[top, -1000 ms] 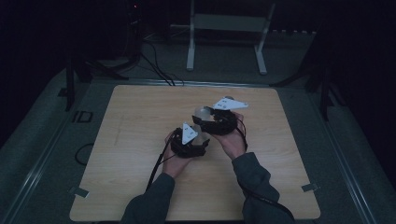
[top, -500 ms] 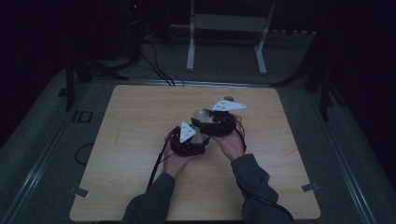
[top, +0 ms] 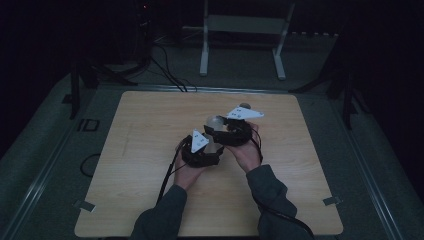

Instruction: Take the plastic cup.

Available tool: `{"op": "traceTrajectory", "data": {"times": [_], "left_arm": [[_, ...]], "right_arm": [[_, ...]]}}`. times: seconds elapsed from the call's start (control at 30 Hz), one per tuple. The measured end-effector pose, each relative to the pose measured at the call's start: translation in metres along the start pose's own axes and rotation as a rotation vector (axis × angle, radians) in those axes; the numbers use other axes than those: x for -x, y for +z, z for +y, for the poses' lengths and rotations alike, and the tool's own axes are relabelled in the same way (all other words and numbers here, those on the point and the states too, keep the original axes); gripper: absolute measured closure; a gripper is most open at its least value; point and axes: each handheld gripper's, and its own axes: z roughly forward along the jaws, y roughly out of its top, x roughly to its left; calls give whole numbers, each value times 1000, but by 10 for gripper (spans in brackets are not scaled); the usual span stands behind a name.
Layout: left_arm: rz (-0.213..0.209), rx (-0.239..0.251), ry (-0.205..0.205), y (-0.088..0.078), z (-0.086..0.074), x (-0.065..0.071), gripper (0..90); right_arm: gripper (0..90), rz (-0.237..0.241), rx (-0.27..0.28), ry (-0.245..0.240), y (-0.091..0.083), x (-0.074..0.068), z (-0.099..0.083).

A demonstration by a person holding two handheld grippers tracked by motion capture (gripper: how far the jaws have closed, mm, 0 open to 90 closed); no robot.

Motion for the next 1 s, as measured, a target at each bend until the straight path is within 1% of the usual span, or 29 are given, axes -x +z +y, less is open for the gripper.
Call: {"op": "traceTrajectory", "data": {"times": [0.03,0.07,0.17,0.3,0.53,0.77,1.0], "left_arm": [[17,-9,-7,2,-3,0,180],[9,-13,-15,2,-3,-1,161],[0,-9,-29,2,-5,-2,197],[-6,-10,-34,2,-4,-2,203],[-7,-5,-33,0,-3,-3,206],[-7,-12,-27,0,-4,-3,207],[-3,-27,-23,1,-6,-2,205]], "right_arm": [[396,1,1,3,0,0,0],[397,2,3,6,0,0,0],[396,3,5,-3,0,0,0],[397,1,4,-7,0,-1,1],[396,2,13,-10,-1,-3,3],[397,4,16,-11,-2,-3,5],[405,7,44,-10,-7,-1,11]]}}
